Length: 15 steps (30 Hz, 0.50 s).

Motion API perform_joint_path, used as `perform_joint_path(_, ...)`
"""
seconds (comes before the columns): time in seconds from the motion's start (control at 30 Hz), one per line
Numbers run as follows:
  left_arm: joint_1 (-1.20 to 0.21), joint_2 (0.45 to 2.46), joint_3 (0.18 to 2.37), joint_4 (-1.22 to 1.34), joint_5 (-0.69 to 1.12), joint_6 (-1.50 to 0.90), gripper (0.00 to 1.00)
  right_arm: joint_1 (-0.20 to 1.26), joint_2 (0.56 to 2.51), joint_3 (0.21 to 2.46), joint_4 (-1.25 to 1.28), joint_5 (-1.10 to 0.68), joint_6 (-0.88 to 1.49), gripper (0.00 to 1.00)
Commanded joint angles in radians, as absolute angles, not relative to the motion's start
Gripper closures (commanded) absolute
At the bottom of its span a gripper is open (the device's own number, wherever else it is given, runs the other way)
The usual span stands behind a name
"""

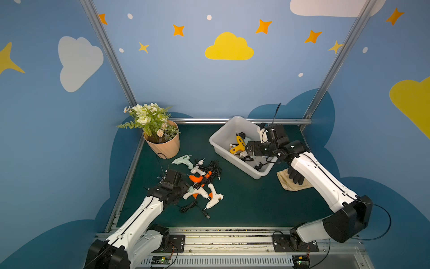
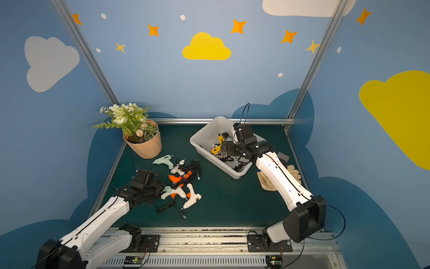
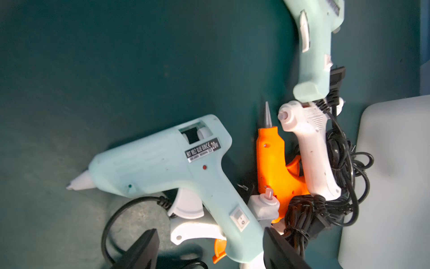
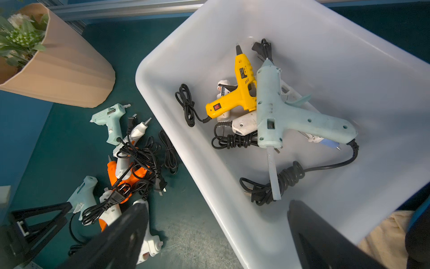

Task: Put the hot melt glue gun into the storage box
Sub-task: Pick up the hot melt adhesive gun from the center of the board.

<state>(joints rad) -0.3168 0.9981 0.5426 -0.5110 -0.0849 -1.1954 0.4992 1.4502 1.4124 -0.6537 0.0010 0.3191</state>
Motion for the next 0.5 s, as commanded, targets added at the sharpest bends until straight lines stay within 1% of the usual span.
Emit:
perform_joint_path(0.0, -0.339, 1.035, 0.561, -0.446, -0.064, -1.256, 0.28, 0.503, 1.417, 1.392, -0.620, -0.002, 0.333, 0.02)
perform_joint_path(0.23, -0.345, 1.122, 0.568, -0.374, -0.033, -1.274, 0.29, 0.503, 1.394, 1.361, -0.620, 0.000, 0.335, 0.02)
perform_joint_path(0.47, -0.342, 1.177, 0.584, -0.363, -0.043, -1.266, 0.37, 0.503, 1.381, 1.346, -0.618, 0.000, 0.339, 0.02)
